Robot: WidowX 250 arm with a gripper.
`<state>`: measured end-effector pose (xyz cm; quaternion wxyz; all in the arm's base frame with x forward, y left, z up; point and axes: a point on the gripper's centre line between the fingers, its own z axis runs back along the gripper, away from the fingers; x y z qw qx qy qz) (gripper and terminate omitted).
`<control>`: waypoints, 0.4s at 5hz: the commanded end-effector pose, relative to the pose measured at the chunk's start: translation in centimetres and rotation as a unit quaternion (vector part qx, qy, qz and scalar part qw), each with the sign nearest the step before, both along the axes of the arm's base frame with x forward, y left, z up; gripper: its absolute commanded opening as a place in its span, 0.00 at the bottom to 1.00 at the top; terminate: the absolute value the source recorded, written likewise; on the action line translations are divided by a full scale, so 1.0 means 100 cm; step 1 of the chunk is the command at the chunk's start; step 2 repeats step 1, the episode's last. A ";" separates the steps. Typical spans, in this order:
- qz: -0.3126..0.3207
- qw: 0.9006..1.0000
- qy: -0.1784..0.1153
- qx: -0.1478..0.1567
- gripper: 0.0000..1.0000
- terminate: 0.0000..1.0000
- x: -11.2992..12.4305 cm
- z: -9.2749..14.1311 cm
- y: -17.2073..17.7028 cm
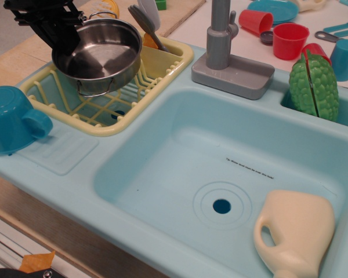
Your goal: Put pot or pan from sink into drying rack
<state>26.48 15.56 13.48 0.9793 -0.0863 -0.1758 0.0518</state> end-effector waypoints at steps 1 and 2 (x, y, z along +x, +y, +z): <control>-0.002 1.000 -0.018 0.014 1.00 1.00 0.005 0.014 0.002; -0.002 1.000 -0.018 0.014 1.00 1.00 0.005 0.014 0.002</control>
